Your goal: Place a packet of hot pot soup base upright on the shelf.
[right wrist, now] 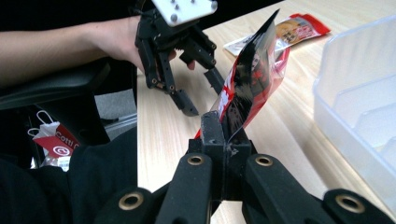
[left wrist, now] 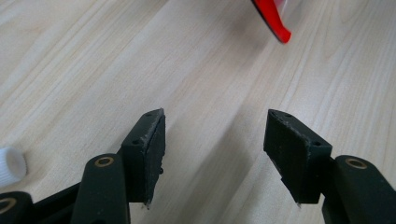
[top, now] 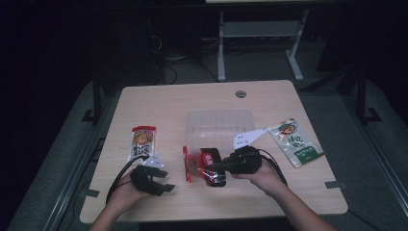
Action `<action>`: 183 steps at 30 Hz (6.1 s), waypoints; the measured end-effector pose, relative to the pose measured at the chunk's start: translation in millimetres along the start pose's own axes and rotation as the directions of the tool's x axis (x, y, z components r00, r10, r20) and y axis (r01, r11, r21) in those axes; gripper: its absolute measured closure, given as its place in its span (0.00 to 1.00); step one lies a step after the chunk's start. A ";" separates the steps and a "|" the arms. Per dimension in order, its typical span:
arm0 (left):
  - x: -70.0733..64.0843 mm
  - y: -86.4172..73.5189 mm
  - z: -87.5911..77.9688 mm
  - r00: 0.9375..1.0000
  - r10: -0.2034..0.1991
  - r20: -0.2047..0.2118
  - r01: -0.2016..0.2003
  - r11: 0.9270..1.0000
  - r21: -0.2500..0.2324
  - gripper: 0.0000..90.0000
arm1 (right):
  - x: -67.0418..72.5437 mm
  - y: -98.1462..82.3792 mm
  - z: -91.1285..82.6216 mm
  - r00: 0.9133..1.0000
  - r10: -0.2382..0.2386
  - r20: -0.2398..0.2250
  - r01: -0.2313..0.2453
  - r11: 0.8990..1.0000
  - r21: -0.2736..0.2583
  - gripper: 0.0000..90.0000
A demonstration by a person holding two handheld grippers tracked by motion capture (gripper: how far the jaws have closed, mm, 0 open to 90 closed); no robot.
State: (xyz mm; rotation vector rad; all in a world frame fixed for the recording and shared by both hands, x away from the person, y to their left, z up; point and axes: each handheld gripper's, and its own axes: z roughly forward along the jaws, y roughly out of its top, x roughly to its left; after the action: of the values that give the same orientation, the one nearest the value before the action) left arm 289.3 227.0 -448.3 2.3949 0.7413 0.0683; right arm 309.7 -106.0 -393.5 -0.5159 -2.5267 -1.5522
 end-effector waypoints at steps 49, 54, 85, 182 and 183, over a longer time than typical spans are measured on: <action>-0.1 0.8 1.3 0.999 0.037 0.004 -0.037 0.999 -0.003 0.41 | -63.2 50.6 -23.1 0.991 0.074 0.113 -0.053 0.982 -0.181 1.00; -1.1 1.4 1.5 0.999 0.035 0.006 -0.035 0.999 -0.012 0.41 | -70.5 53.0 -16.9 0.990 0.076 0.122 -0.055 0.984 -0.170 1.00; -4.9 -5.1 -2.2 1.000 0.023 0.002 -0.023 1.000 -0.020 0.41 | -84.6 47.0 17.9 0.986 0.116 0.119 -0.098 0.984 -0.150 1.00; -5.3 5.1 3.0 0.999 0.038 0.020 -0.038 0.999 -0.036 0.41 | -9.9 -39.8 -44.6 0.948 0.040 0.315 -0.062 0.996 0.058 0.45; -5.2 5.1 3.0 0.999 0.040 0.019 -0.039 0.999 -0.035 0.41 | -8.7 -42.8 -45.6 0.947 0.048 0.318 -0.070 0.996 0.059 0.45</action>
State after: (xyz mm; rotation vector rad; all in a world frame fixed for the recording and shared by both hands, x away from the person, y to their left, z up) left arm 288.2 219.3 -447.1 2.3743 0.6785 0.0725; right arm 299.7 -165.9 -410.9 -0.8882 -2.7526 -1.4556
